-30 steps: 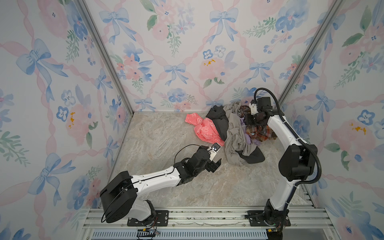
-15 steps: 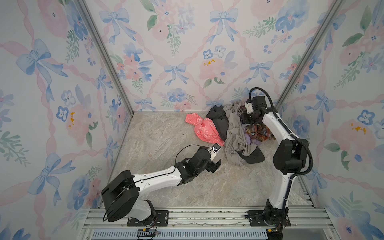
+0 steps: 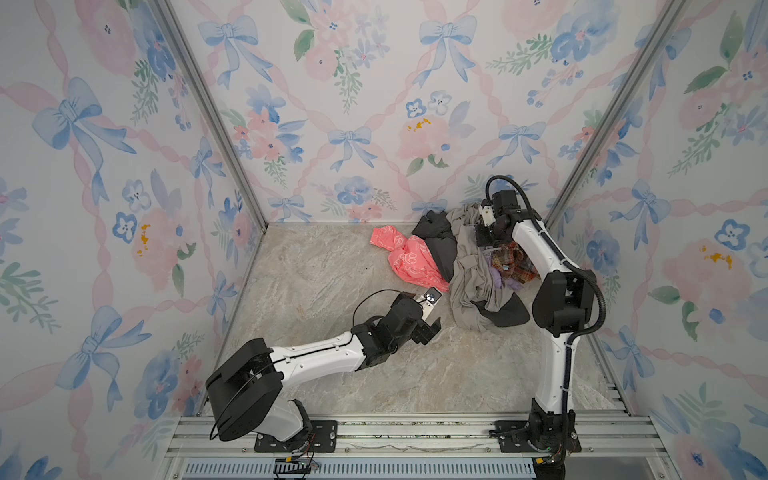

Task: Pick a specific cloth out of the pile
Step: 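Lower the right gripper into the pile and pinch the lavender shirt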

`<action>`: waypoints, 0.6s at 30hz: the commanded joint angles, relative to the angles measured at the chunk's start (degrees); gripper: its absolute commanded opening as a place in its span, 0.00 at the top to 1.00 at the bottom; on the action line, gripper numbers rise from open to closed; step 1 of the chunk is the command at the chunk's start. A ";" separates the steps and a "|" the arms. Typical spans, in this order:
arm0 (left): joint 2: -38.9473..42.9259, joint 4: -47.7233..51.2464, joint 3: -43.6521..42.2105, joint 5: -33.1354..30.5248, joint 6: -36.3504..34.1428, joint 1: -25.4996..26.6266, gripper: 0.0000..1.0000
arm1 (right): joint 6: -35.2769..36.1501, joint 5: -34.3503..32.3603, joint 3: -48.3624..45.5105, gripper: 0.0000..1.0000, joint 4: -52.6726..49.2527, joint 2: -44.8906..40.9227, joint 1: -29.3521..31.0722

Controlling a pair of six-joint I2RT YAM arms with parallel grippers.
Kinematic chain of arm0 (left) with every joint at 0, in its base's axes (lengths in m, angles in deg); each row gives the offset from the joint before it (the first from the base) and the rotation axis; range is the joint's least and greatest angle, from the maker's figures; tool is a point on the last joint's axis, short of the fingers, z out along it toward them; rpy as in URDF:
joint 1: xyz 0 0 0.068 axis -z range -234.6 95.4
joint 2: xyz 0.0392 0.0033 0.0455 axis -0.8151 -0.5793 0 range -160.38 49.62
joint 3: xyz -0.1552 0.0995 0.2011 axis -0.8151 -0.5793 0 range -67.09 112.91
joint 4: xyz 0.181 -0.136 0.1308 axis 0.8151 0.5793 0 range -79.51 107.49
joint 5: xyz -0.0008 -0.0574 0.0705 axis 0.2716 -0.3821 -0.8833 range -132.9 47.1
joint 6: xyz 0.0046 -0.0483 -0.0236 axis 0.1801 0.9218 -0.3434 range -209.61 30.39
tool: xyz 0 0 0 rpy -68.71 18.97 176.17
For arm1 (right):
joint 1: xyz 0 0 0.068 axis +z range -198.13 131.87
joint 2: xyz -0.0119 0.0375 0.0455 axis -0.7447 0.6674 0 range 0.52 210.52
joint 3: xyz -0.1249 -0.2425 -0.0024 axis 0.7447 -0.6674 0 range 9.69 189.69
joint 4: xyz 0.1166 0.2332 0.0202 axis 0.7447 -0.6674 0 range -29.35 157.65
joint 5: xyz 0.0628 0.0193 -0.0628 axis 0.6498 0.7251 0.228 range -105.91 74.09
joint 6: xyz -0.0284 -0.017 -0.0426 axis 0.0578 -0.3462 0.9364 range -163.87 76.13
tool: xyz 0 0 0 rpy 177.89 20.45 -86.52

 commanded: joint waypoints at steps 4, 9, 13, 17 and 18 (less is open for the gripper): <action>-0.29 0.50 1.45 -0.75 -0.82 -0.03 0.08 | -0.50 -3.14 2.39 1.00 1.14 -5.66 0.14; 0.06 0.44 1.41 -1.11 -0.72 -0.30 0.09 | -1.50 -4.38 0.62 1.00 3.65 -10.91 0.23; 0.42 0.41 1.45 -1.37 -0.55 -0.57 0.09 | -2.65 -4.84 -0.59 1.00 6.29 -15.00 0.47; 1.23 0.36 1.45 -1.19 -0.07 -1.07 0.09 | -3.89 -4.74 0.02 1.00 8.61 -18.23 0.71; 1.46 0.32 1.36 -1.19 0.20 -1.23 0.09 | -4.22 -4.77 0.71 1.00 8.75 -18.77 0.79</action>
